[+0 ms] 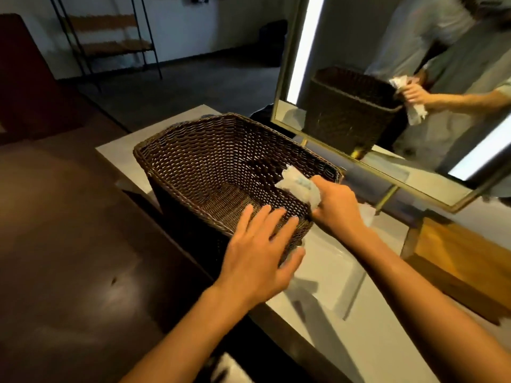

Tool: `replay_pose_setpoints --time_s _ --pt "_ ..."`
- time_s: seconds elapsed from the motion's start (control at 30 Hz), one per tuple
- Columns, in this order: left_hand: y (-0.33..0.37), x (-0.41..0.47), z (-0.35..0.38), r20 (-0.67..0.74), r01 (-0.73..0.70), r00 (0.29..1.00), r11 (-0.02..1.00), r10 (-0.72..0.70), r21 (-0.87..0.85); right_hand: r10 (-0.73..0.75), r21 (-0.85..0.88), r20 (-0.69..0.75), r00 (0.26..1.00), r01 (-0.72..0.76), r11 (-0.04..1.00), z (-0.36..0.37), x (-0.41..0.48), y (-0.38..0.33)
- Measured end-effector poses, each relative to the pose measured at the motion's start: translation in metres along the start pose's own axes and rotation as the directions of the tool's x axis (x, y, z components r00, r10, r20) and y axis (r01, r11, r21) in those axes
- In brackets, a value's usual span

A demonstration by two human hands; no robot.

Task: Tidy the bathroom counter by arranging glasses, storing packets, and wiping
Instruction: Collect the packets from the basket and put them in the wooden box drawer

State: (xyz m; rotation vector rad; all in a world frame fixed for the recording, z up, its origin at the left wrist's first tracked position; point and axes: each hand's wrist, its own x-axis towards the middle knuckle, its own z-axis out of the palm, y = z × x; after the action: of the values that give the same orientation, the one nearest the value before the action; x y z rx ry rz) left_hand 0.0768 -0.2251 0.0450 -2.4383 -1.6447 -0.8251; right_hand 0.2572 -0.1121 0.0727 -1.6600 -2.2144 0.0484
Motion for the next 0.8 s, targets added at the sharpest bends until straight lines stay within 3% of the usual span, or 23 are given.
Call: replay_pose_setpoints --time_s 0.17,0.3,0.5,0.7,0.8 --pt "0.028 -0.016 0.018 0.225 -0.003 0.972 0.959 -0.064 0.285 0.011 0.135 -0.029 1.000 -0.007 0.991 -0.011 -0.017 0.016" --pt "0.027 -0.021 0.022 0.218 0.013 0.972 0.944 -0.090 0.331 0.050 0.096 -0.040 0.998 -0.046 0.994 -0.018 -0.047 0.047" --pt "0.045 -0.013 0.022 0.186 0.102 0.963 0.905 -0.193 0.414 0.235 0.078 0.092 0.968 -0.242 0.967 -0.035 -0.108 0.158" --pt "0.079 -0.002 0.031 0.157 0.267 0.921 0.872 -0.356 0.409 0.483 -0.001 0.186 0.856 -0.491 0.871 -0.065 -0.171 0.300" --pt "0.115 0.018 0.054 0.205 0.230 0.929 0.914 -0.308 0.333 0.549 -0.031 0.226 0.805 -0.557 0.830 -0.072 -0.185 0.360"
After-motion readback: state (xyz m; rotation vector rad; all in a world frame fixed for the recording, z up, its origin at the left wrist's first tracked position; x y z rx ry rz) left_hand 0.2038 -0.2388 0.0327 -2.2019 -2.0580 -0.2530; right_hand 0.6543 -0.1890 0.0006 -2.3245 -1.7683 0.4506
